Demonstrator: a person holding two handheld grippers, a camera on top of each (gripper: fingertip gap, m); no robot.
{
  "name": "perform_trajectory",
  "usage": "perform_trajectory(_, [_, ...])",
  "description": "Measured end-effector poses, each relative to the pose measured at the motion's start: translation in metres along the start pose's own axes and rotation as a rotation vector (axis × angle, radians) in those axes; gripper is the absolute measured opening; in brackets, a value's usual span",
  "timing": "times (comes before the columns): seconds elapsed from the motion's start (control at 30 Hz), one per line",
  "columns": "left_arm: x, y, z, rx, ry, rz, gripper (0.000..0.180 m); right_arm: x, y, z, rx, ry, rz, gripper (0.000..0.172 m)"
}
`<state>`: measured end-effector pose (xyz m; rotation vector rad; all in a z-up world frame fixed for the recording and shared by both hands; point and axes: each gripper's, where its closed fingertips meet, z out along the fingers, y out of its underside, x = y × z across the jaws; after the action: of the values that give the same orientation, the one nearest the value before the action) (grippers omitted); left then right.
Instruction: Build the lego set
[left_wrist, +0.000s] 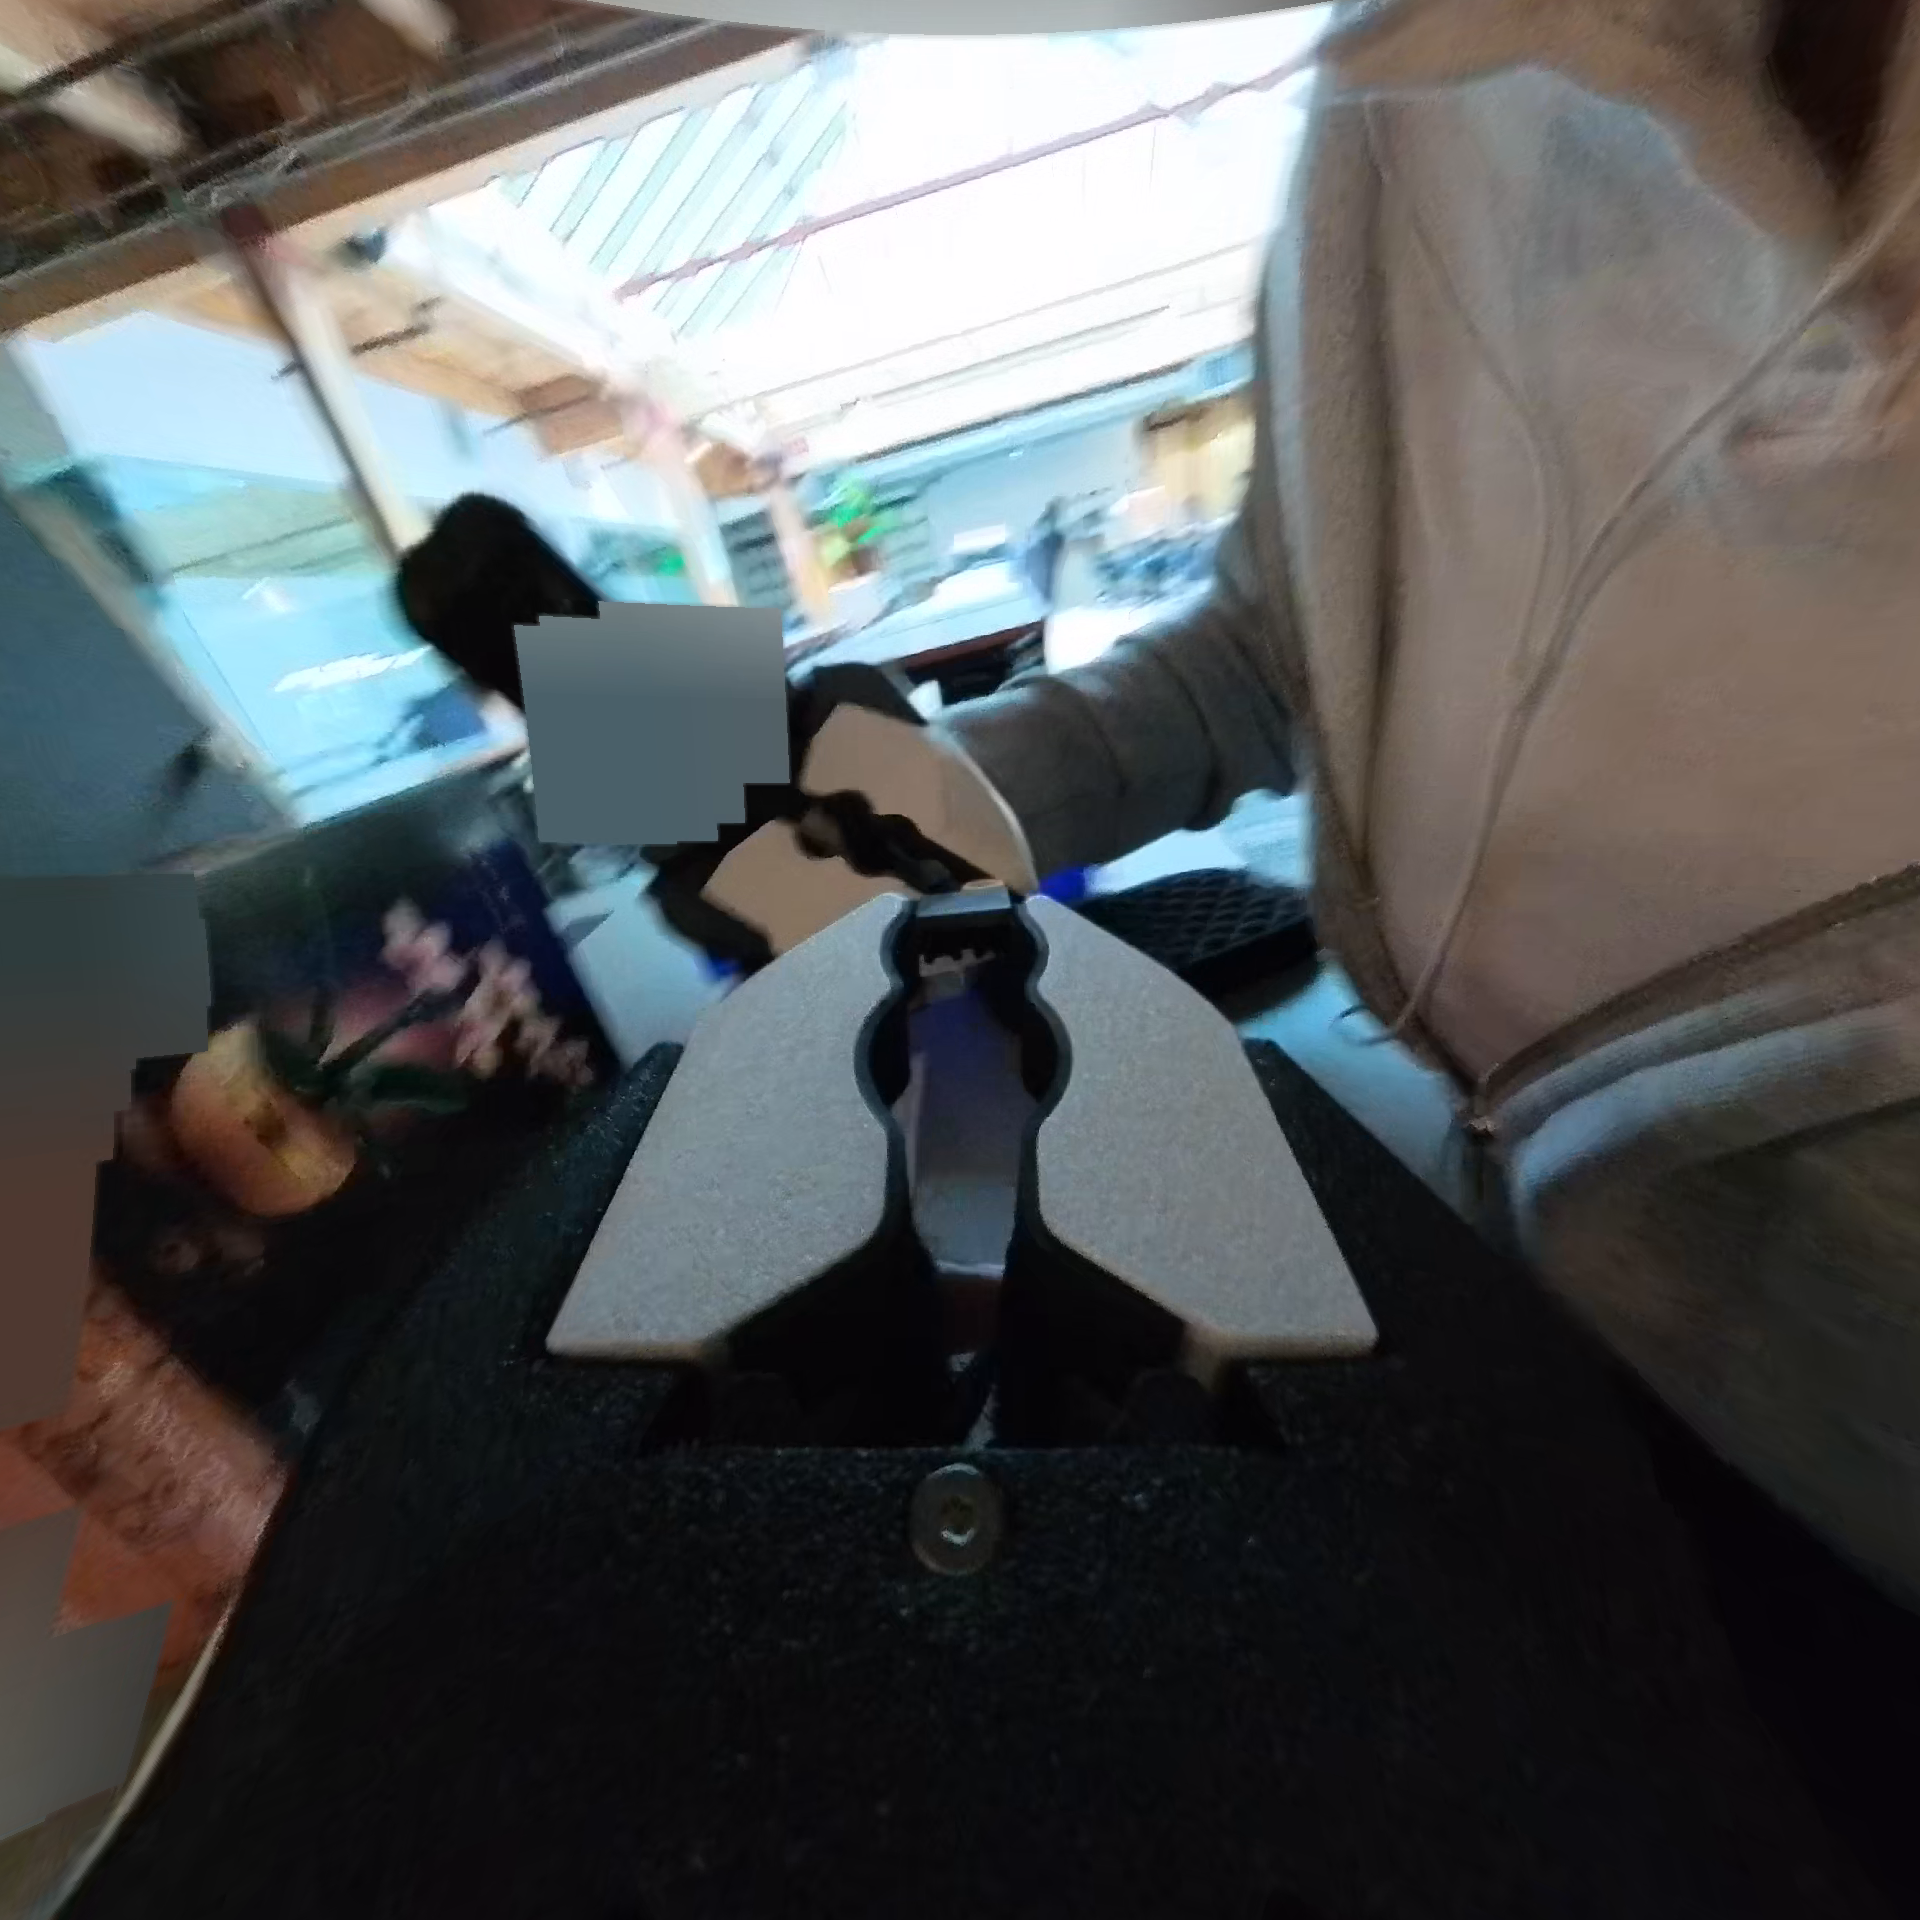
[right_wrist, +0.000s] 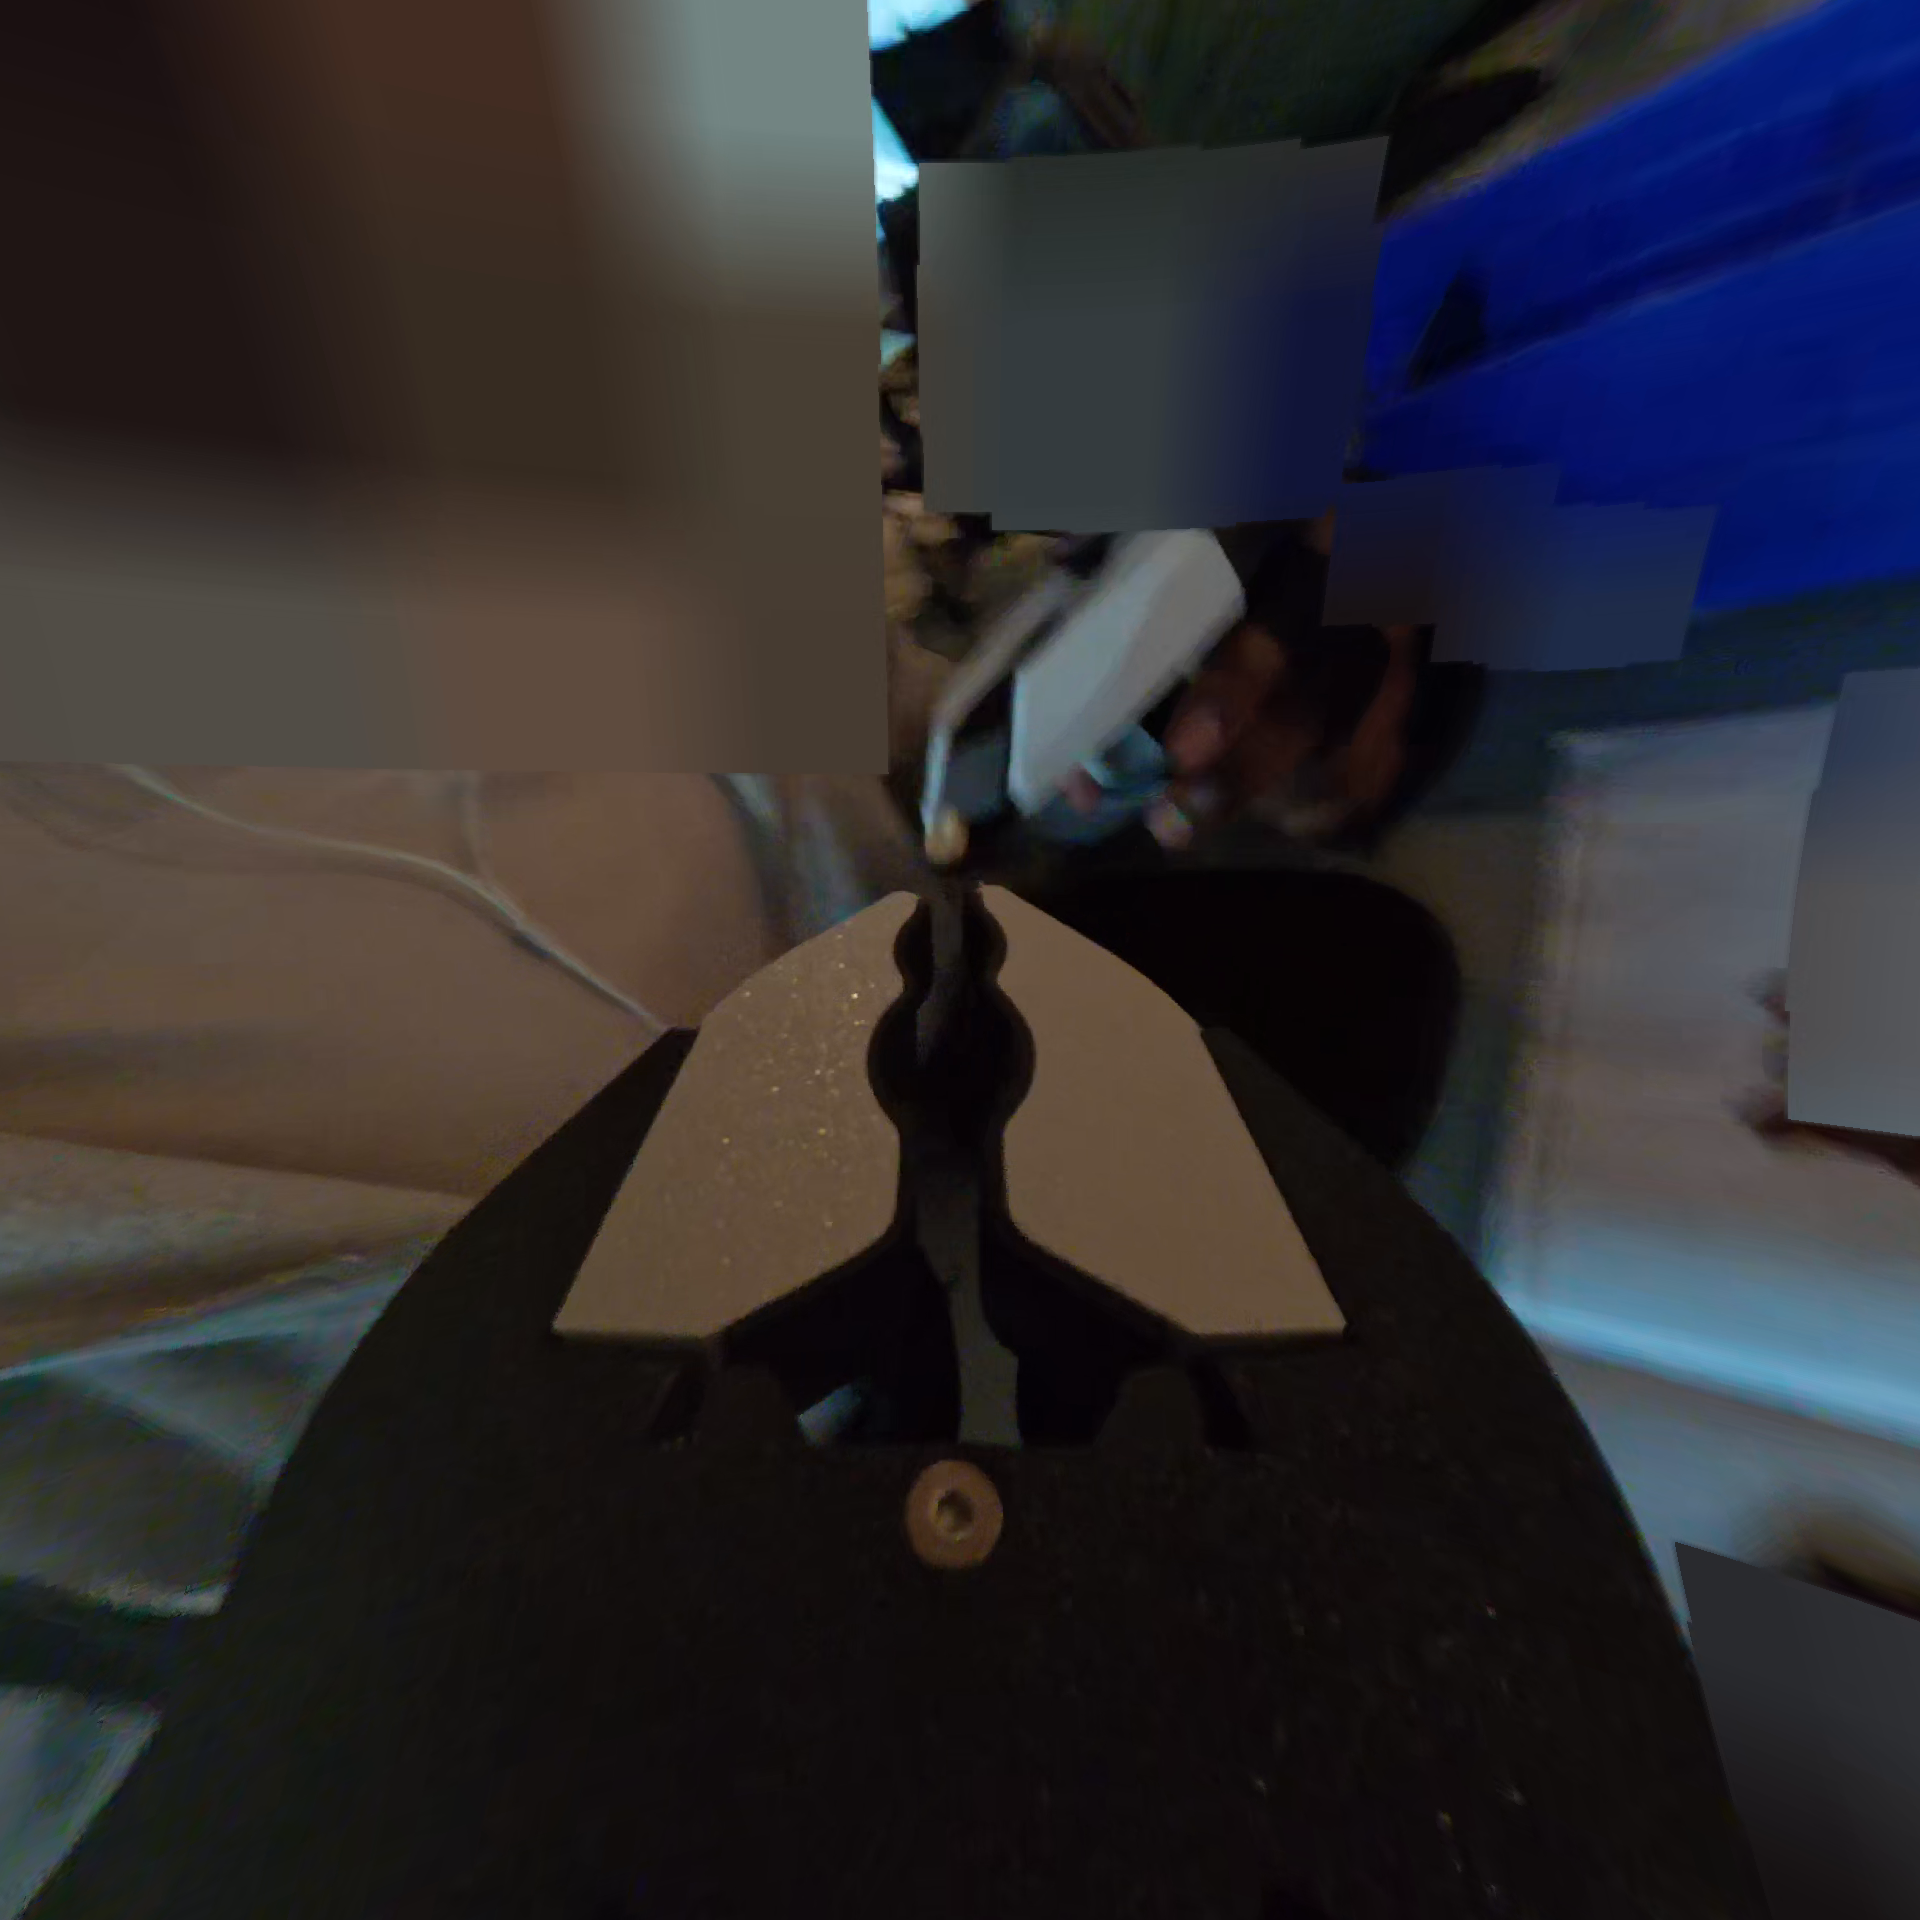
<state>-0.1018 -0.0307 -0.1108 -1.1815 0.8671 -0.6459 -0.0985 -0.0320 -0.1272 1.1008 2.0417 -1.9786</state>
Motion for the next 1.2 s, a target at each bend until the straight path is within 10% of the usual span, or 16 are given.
perform_trajectory(0.13, [-0.034,0.016,-0.027,-0.056,-0.320,-0.042,0.016,0.038,0.031,-0.020,-0.041,0.392,-0.235,0.009])
perform_trajectory(0.23, [-0.057,0.012,-0.057,-0.023,-0.596,0.038,0.016,0.048,0.048,-0.022,-0.039,0.640,-0.328,0.056])
perform_trajectory(0.4, [-0.073,-0.009,-0.083,0.187,-0.775,-0.046,0.016,0.060,0.045,-0.036,0.113,0.900,-0.344,0.002])
perform_trajectory(0.7, [-0.042,0.013,-0.058,0.092,-0.648,-0.165,0.016,0.093,0.098,-0.077,-0.295,1.145,-0.219,0.008])
perform_trajectory(1.2, [-0.031,0.054,-0.013,-0.223,-0.447,-0.158,0.016,0.114,0.106,-0.063,-0.211,1.129,-0.087,0.010])
